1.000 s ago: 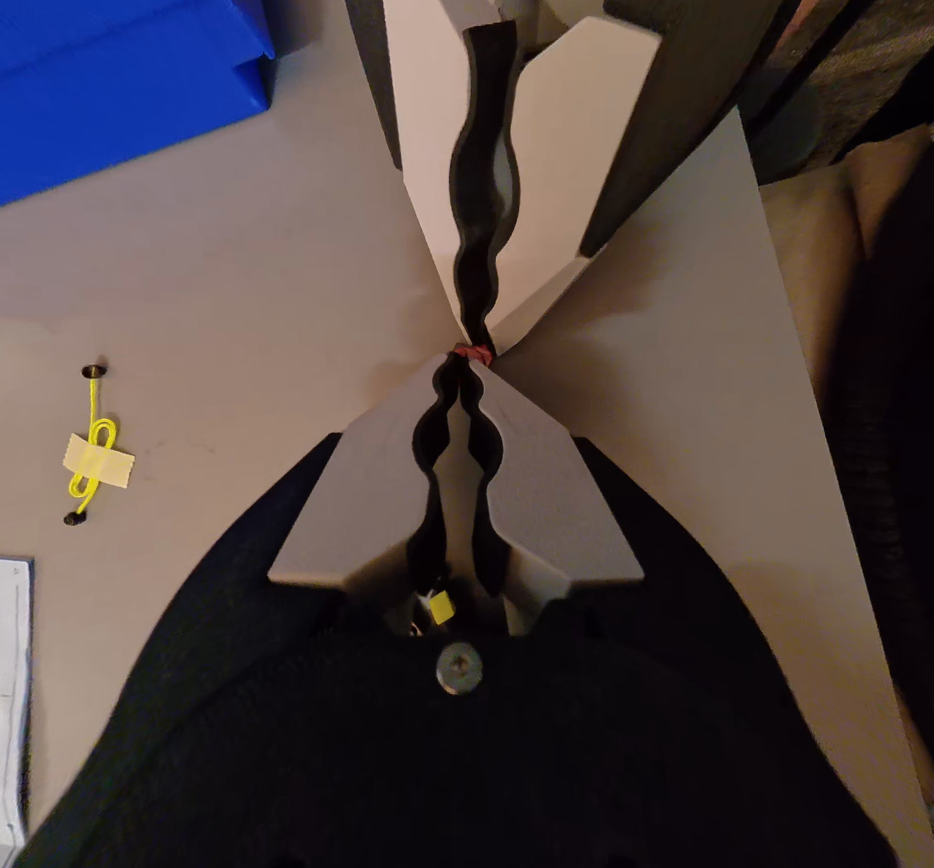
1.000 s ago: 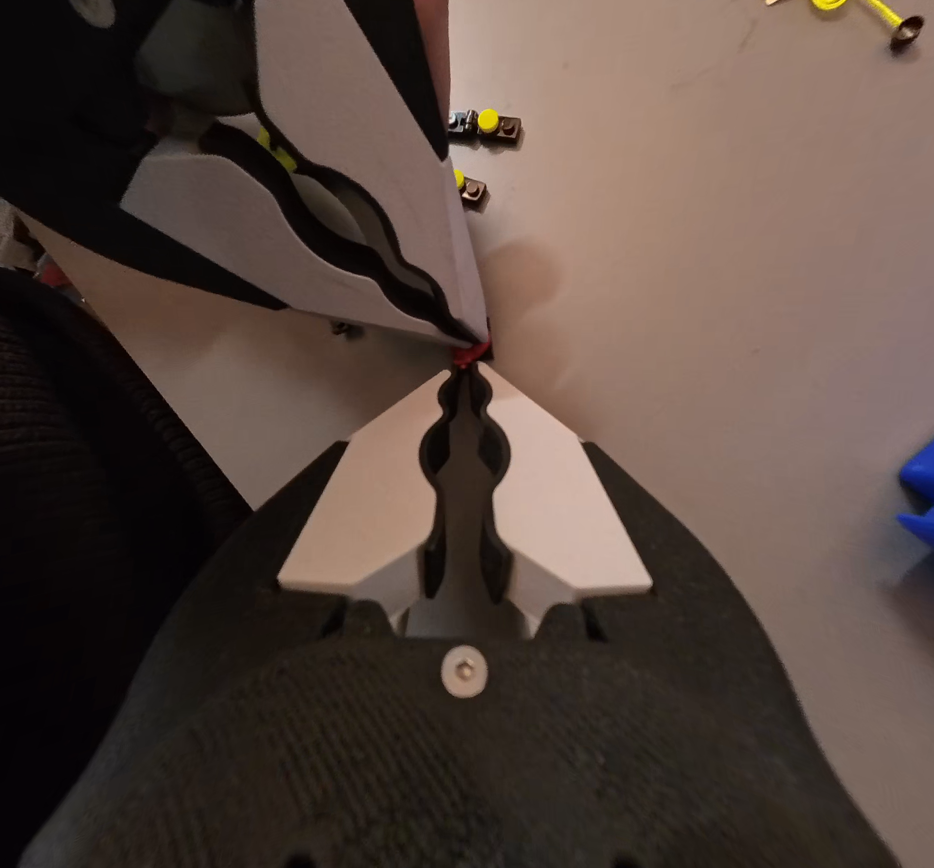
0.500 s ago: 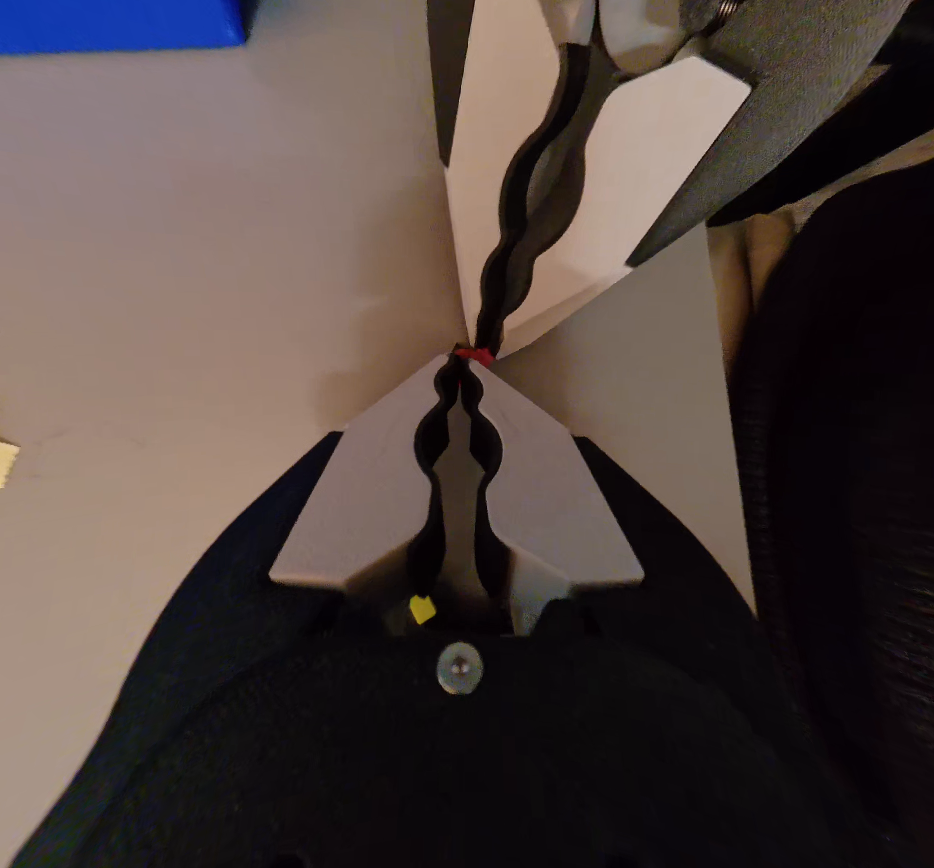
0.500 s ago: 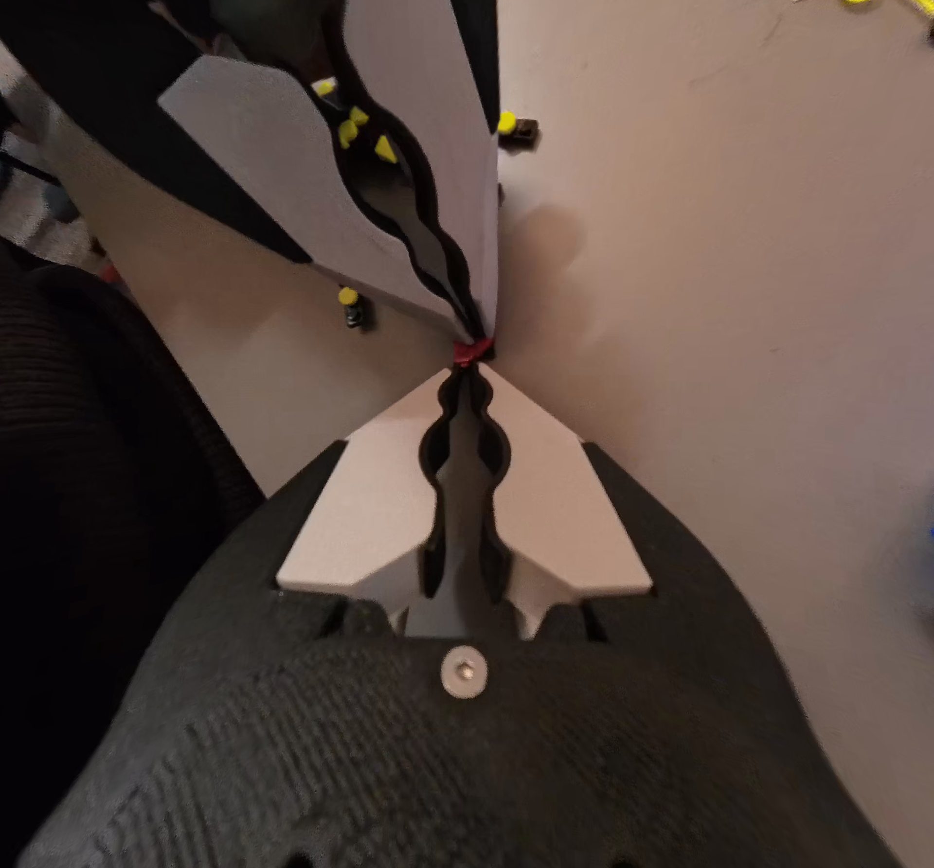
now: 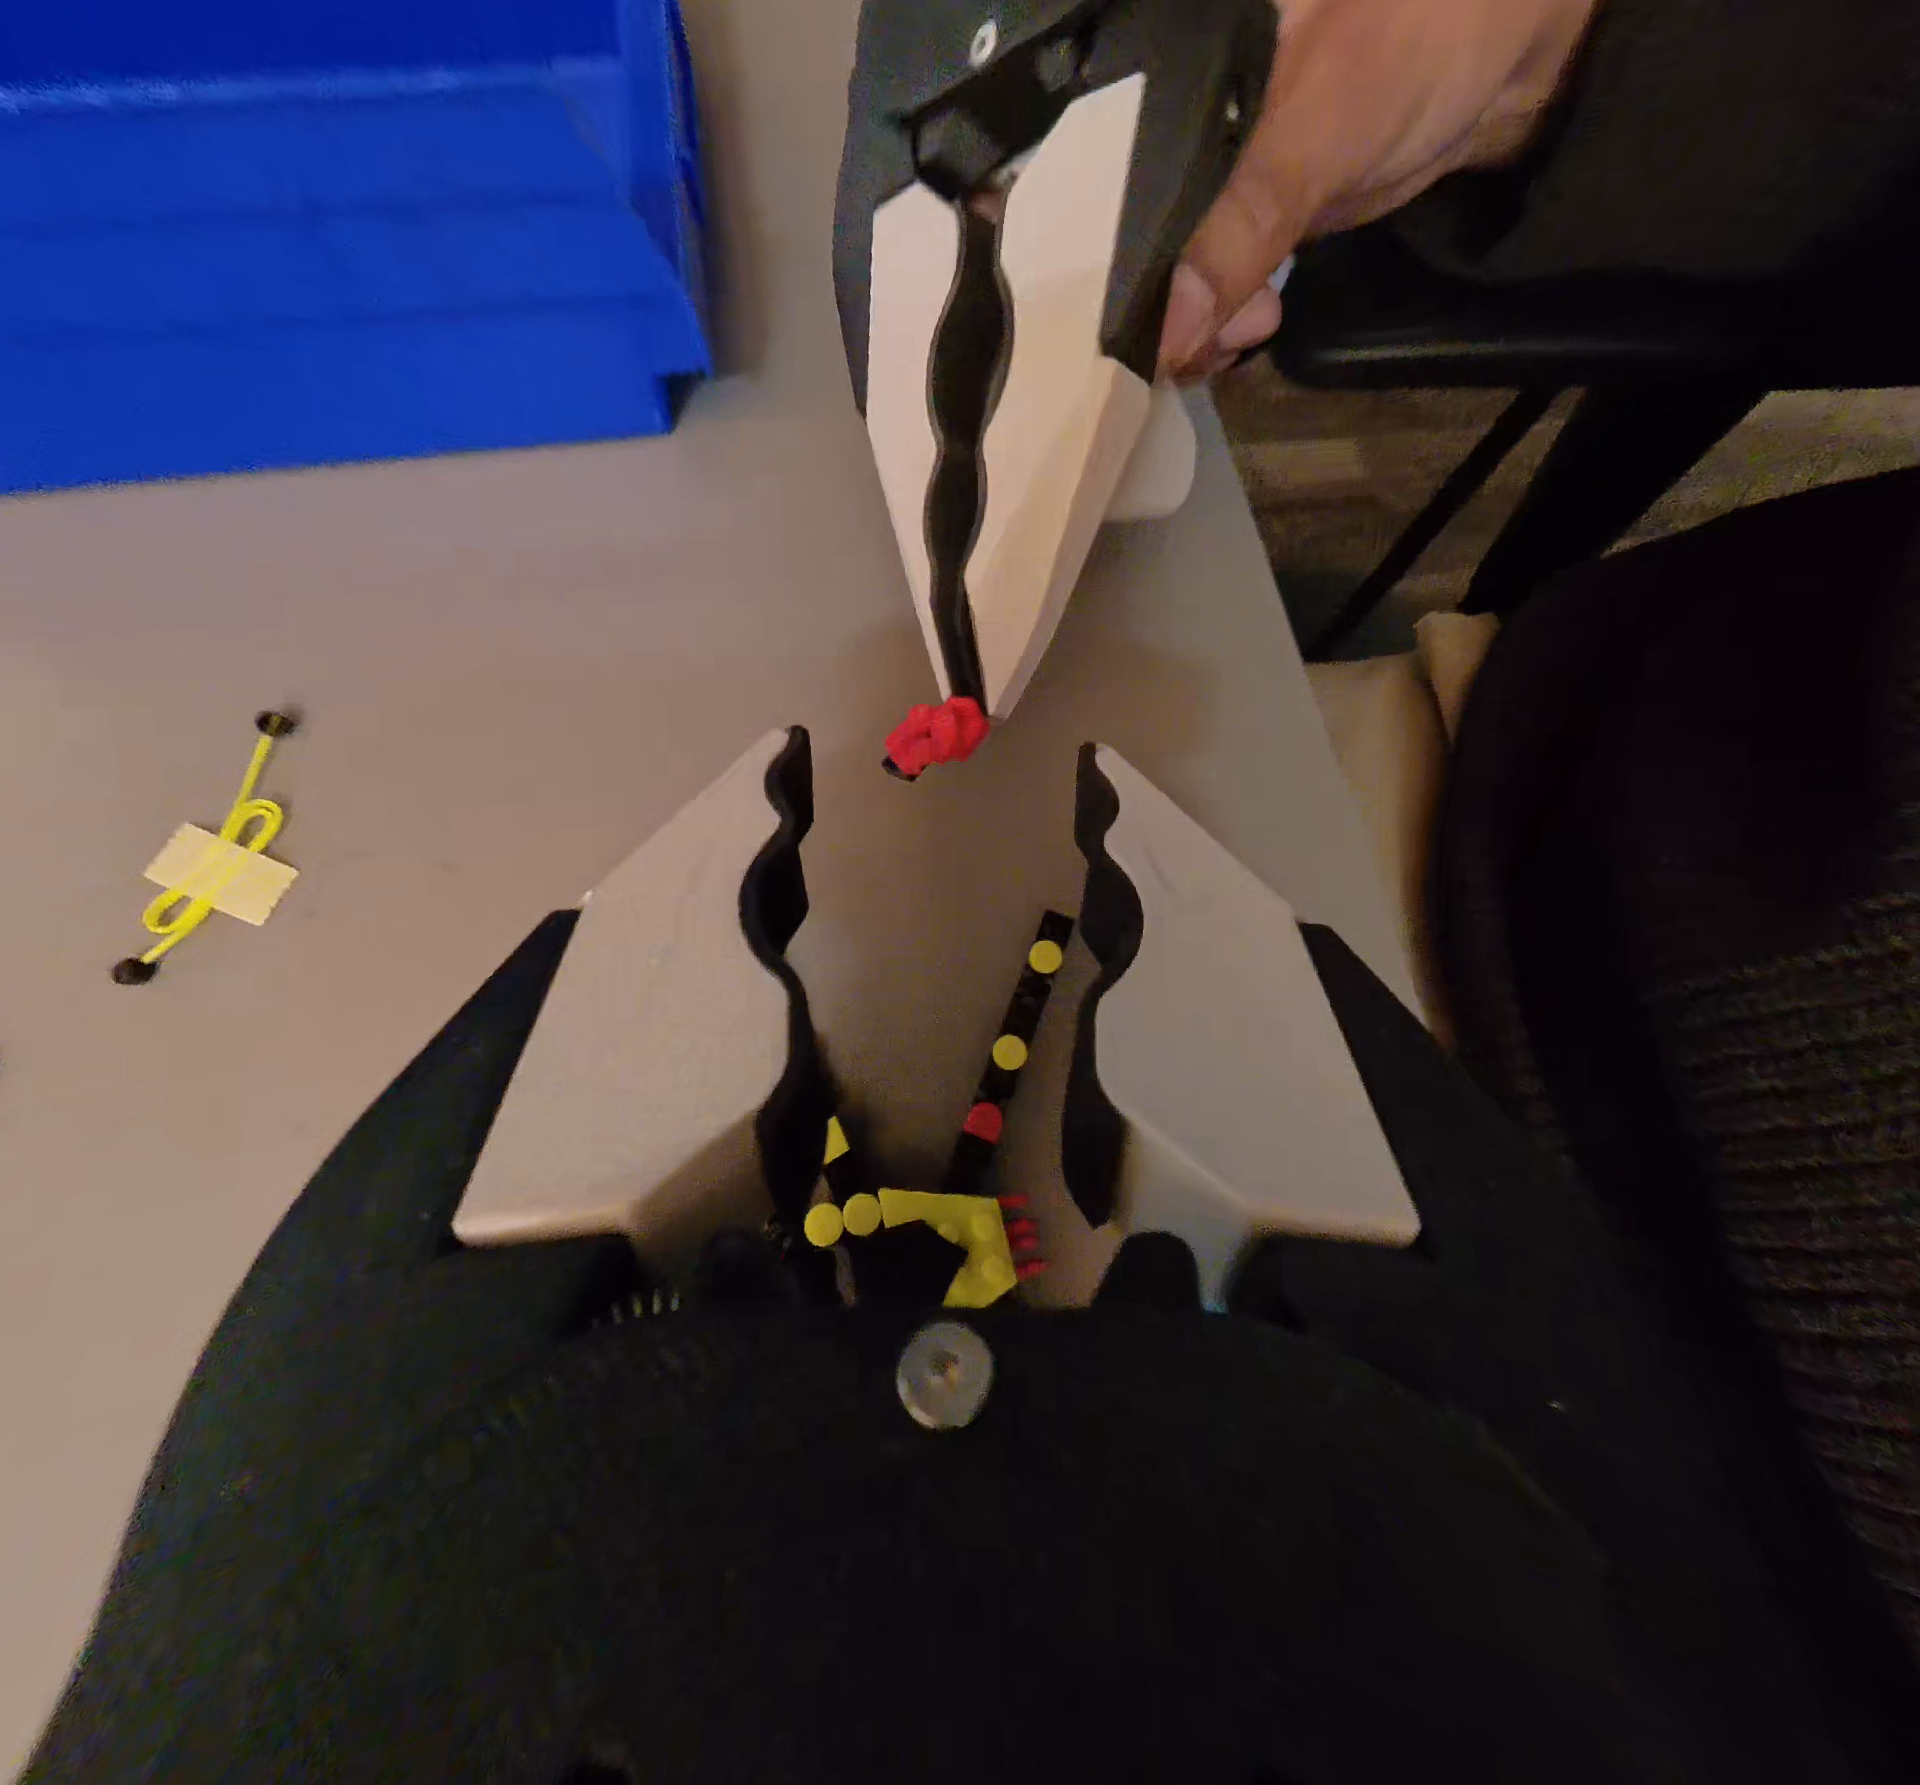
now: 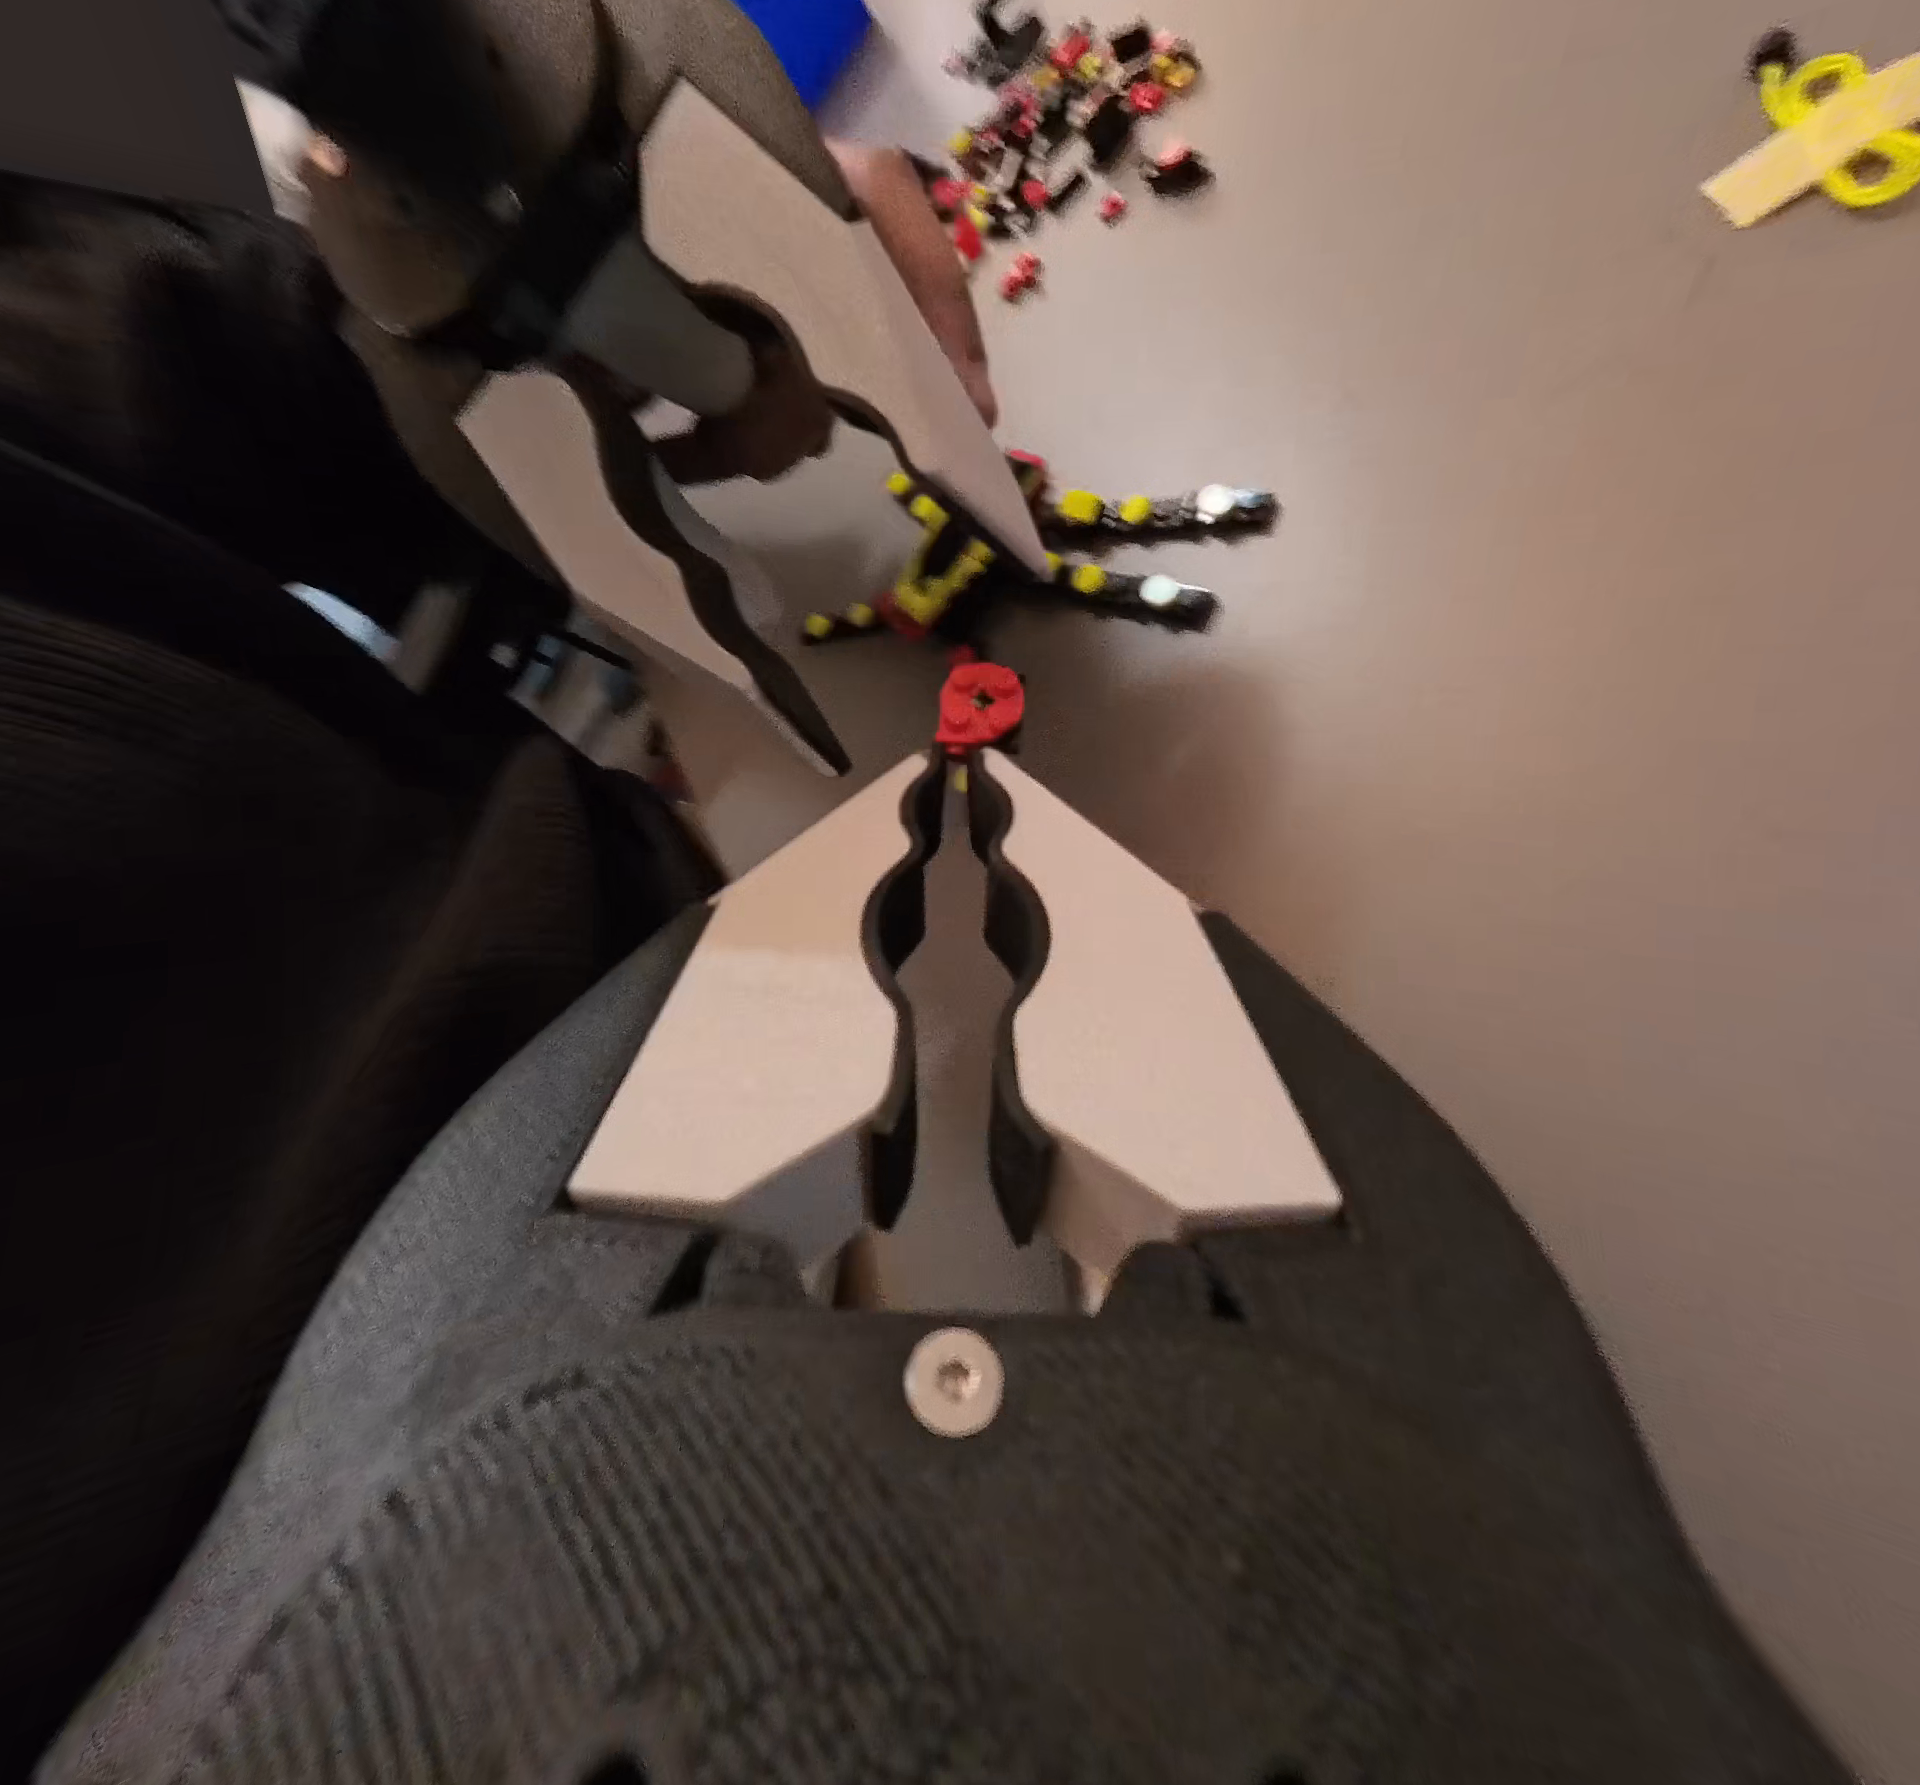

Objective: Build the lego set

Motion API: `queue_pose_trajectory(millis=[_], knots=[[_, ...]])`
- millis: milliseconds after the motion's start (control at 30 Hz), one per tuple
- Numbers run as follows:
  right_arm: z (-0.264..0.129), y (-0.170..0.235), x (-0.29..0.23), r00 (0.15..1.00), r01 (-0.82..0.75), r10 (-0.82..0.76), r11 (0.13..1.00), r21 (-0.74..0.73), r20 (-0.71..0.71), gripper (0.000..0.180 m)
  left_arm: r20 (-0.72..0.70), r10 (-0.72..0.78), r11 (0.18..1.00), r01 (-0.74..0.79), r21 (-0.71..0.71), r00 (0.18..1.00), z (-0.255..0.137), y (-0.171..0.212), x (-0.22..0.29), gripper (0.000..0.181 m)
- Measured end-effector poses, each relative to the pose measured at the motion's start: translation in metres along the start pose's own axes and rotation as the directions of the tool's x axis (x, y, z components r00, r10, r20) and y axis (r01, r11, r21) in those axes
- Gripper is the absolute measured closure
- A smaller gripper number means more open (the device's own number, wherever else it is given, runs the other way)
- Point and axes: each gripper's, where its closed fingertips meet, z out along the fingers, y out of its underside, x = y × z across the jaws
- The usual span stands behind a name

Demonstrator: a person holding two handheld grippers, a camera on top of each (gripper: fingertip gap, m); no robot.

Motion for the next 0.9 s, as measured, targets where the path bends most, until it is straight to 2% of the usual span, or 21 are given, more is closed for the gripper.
queue_pose_trajectory(millis=[133,233,367,700,833,900], knots=[[-0.002,-0.011,-0.035,0.966,-0.135,0.118,0.989,0.058,0.230,0.178,0.036,0.060,0.986,-0.065,0.154,0.998,-0.023,-0.014,0.009,0.134],[0.000,-0.016,-0.058,0.907,-0.224,0.184,0.972,0.063,0.380,0.178,0.011,0.067,0.976,-0.068,0.205,0.998,-0.036,-0.013,0.024,0.136],[0.009,-0.011,-0.074,0.868,-0.255,0.221,0.967,0.016,0.444,0.178,0.040,0.038,0.960,-0.047,0.276,0.998,-0.051,-0.013,0.036,0.147],[0.017,-0.013,-0.074,0.886,-0.192,0.181,0.981,-0.018,0.427,0.178,0.124,-0.166,0.937,0.117,0.329,0.978,-0.075,0.010,0.035,0.144],[0.010,-0.016,-0.044,0.967,-0.044,0.040,0.999,0.011,0.252,0.177,0.128,-0.312,0.897,0.248,0.367,0.941,-0.090,0.024,0.035,0.141],[-0.001,-0.018,-0.020,0.992,0.077,-0.079,0.997,0.020,0.095,0.178,0.134,-0.383,0.865,0.304,0.400,0.914,-0.099,0.032,0.037,0.141]])
